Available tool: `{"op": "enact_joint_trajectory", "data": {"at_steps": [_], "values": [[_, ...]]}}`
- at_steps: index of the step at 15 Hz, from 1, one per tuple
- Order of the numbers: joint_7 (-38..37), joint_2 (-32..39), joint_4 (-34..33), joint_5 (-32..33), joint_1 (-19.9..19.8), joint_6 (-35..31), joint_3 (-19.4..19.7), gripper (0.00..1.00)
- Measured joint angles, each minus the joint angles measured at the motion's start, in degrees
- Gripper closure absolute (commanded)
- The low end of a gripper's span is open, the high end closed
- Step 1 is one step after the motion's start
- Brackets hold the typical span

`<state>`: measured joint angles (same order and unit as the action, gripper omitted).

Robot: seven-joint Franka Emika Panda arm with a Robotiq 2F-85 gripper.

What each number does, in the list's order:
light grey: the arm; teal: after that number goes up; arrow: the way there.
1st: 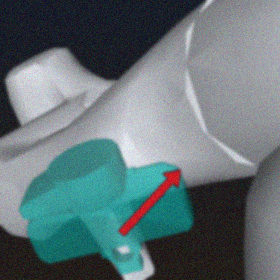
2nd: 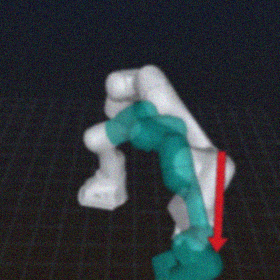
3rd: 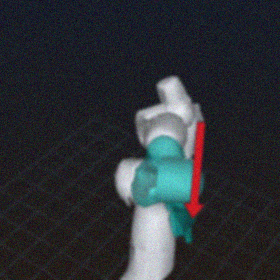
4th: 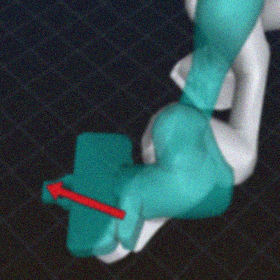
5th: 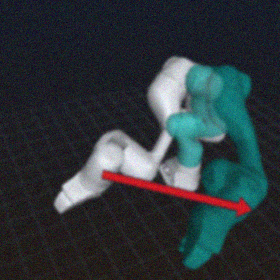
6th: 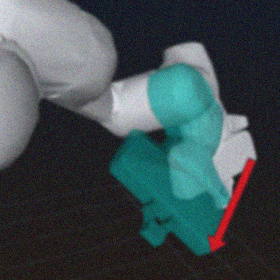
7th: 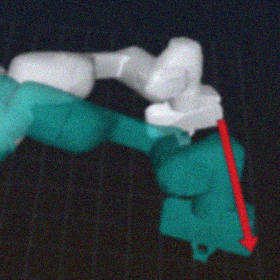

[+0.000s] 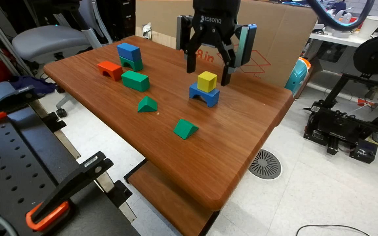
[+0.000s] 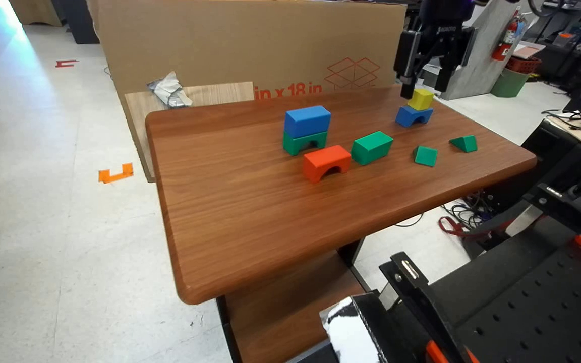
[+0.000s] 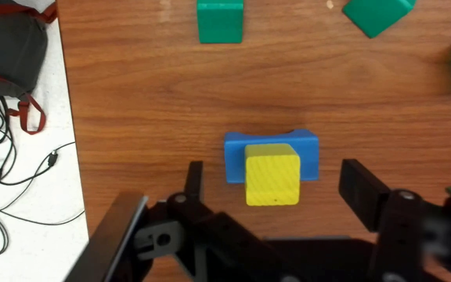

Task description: Move the yellow block to the blue block to the left

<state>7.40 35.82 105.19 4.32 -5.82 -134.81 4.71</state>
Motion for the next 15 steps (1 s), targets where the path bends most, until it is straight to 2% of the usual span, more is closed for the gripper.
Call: {"op": "enact_joint_trajectory", "data": {"at_steps": [6,7,15], "values": [[0.0,1.8,-2.1,0.0,0.0,0.0,0.1,0.88],[0.0,1.8,-2.1,0.0,0.0,0.0,0.1,0.92],[-1.6,-1.1,-1.5,-0.4,0.3,1.0,-0.3,0.92]]}}
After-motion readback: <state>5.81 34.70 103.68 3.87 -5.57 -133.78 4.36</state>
